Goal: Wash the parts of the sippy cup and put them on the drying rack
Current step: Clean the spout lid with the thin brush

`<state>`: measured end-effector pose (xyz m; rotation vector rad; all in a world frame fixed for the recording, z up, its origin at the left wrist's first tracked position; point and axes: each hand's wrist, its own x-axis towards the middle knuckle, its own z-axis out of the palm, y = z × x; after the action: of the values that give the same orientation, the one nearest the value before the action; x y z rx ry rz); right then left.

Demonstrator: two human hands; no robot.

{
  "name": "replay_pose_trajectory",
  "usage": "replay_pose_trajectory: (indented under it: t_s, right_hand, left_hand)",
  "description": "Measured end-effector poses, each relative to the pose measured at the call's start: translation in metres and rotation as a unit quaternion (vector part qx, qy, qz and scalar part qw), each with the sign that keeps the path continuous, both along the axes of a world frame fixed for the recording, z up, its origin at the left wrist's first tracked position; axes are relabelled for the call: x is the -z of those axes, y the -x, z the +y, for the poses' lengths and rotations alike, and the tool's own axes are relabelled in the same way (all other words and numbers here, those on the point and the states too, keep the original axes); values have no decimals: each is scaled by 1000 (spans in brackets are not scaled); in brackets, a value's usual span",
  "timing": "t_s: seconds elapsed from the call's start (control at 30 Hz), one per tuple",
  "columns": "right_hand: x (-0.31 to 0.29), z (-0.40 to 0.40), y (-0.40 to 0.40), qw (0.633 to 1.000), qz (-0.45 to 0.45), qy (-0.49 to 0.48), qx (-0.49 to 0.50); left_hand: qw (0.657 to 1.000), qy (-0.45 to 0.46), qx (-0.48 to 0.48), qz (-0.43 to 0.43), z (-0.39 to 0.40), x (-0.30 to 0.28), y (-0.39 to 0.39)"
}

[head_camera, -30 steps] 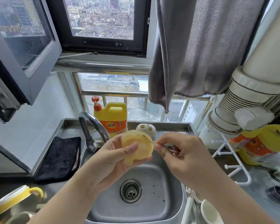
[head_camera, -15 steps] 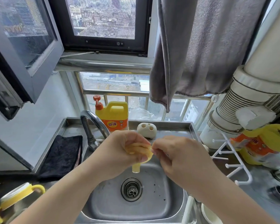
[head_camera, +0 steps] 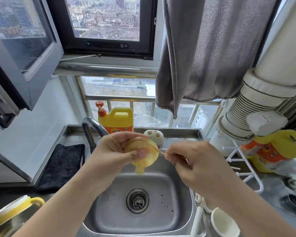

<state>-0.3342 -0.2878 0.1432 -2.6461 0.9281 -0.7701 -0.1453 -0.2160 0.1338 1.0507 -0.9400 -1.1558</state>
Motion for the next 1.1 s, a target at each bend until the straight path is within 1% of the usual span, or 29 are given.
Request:
replay_pose_trajectory:
  t_s: [0.1, 0.17, 0.3, 0.43, 0.53, 0.63, 0.77, 0.87, 0.9, 0.97, 1.1]
  right_hand:
    - [-3, 1, -4, 1000, -9, -6, -6]
    - [-5, 2, -6, 1000, -11, -5, -11]
    - [3, 4, -2, 1000, -13, -23, -4]
    - [-1, 5, -5, 998, -53, -40, 0]
    - [-7, 6, -10, 996, -75, -43, -16]
    - [-1, 11, -9, 992, -83, -88, -23]
    - [6, 17, -8, 979, -107, -173, -22]
    - [3, 16, -9, 971, -105, -213, -18]
    - [1, 15, -9, 969, -110, -222, -15]
    - [-3, 13, -8, 969, -110, -220, -11]
    - [-5, 8, -8, 988, -57, -142, -4]
  left_hand:
    - [1000, 2, 18, 2, -1, 2, 6]
    - [1000, 7, 9, 13, 0, 1, 7]
    - [996, 14, -31, 83, -2, -2, 0]
    - [991, 11, -24, 132, -1, 0, 4]
    - [989, 15, -17, 146, 0, 0, 5]
    - [988, 23, -38, 146, -2, 0, 1]
    - [975, 47, -54, 212, -3, 3, 1]
    - [969, 52, -37, 238, -3, 6, 1]
    - [972, 42, -29, 231, -2, 6, 0]
    - [982, 10, -7, 189, -1, 3, 1]
    - [996, -55, 24, 73, 1, -3, 0]
